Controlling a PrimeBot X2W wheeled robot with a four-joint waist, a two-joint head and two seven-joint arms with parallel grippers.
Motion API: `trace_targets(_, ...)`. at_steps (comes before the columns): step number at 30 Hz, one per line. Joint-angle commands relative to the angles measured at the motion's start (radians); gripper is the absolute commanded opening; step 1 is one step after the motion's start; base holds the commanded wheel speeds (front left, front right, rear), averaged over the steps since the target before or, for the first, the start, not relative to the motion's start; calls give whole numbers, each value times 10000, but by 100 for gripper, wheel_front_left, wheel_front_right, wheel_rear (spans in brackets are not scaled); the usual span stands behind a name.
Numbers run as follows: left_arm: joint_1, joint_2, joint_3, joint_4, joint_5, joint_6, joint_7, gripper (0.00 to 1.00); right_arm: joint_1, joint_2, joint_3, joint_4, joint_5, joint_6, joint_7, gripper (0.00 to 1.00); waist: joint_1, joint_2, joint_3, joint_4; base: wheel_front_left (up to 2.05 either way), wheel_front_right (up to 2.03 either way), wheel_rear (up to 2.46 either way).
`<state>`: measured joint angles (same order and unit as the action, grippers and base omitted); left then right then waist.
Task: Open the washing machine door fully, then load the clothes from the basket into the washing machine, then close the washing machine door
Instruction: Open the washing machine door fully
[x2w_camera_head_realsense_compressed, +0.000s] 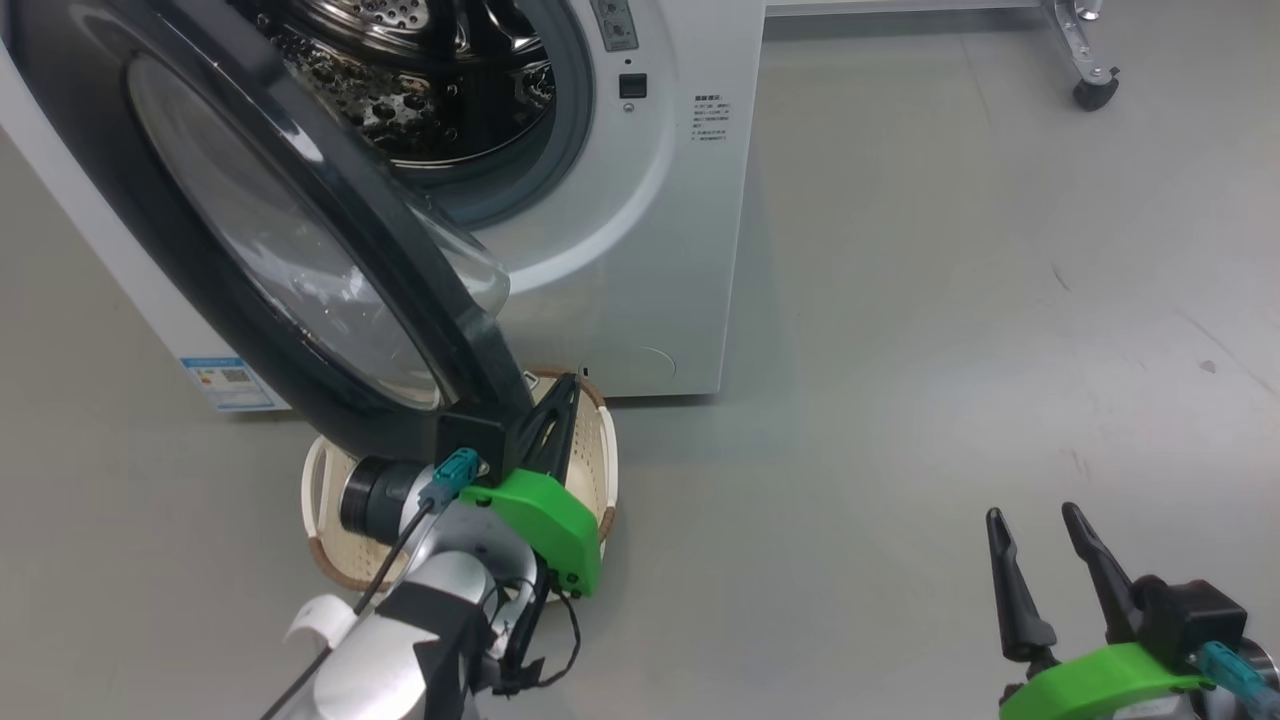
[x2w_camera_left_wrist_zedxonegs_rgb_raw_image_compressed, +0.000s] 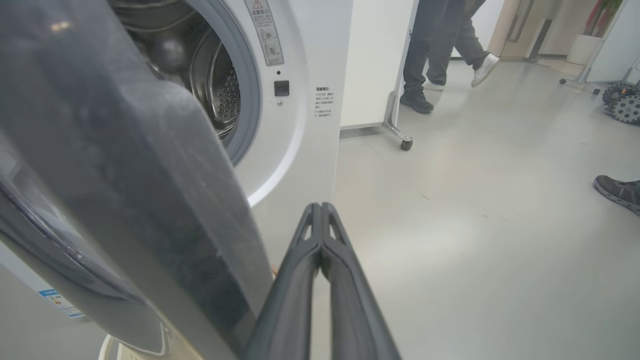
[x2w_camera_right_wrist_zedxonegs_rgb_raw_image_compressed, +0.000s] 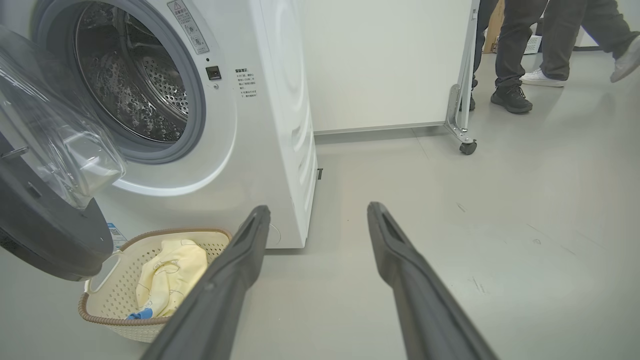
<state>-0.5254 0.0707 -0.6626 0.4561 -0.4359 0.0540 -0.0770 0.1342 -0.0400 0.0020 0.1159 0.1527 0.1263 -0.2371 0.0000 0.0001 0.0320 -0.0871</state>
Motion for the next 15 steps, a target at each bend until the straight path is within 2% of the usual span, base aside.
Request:
trace_targets(1,-606,258,394,-250,-52,-15,15,0,-548,-103,164,-249,67,44,-10,100,0,-1,26,27,0,0,0)
trace_targets(10,-650,595,484,-308,-50,143,103,0,-624,-103,139,-166,138,44,-57,100,0,-1,98,154,0,0,0)
trace_targets(15,-499,723,494,-559,6,380,100,0,-606,-102,113,-118,177,44,-81,100,0,-1,96,281,0,0,0)
